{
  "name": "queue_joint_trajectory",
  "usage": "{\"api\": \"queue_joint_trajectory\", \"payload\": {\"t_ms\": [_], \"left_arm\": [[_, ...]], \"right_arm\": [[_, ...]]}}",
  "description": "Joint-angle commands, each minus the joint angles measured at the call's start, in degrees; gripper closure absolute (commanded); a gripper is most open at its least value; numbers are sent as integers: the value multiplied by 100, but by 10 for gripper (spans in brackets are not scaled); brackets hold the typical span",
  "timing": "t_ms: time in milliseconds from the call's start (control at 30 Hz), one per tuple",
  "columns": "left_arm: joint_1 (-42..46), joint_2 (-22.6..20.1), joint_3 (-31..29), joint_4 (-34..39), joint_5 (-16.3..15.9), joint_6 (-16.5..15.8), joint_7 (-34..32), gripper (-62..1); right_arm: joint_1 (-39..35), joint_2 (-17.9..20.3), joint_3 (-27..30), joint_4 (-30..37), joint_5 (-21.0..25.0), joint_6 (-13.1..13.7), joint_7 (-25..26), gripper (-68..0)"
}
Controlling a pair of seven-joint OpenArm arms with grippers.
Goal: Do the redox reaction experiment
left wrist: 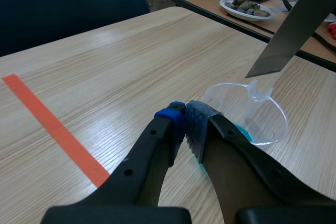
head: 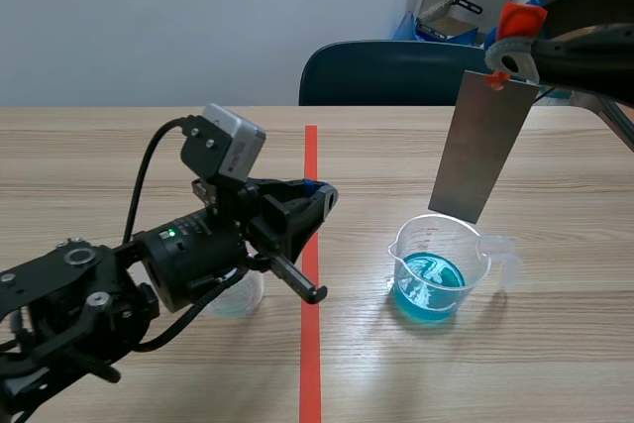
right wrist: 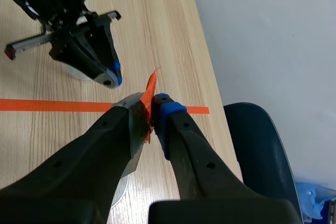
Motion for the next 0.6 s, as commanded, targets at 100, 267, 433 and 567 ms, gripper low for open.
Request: {"api": "queue_joint_trajectory", "payload": {"t_ms": [100,267,433,567], "left_arm": [[-197,326,127,-280,63,68,-50,-25],[-341,592,278,-629,269,70,-85,-25],[-411,741,393,-763,361,70,-122,-25],[-411,868,452,-763,511,70,-133,-25]], "right_arm": [[68,0,33,48,63,35,85,-7],[68,0,33,48,61,35,85,-7],[68,0,33,48,61,35,85,-7],[68,0,33,48,61,35,83,-7]]}}
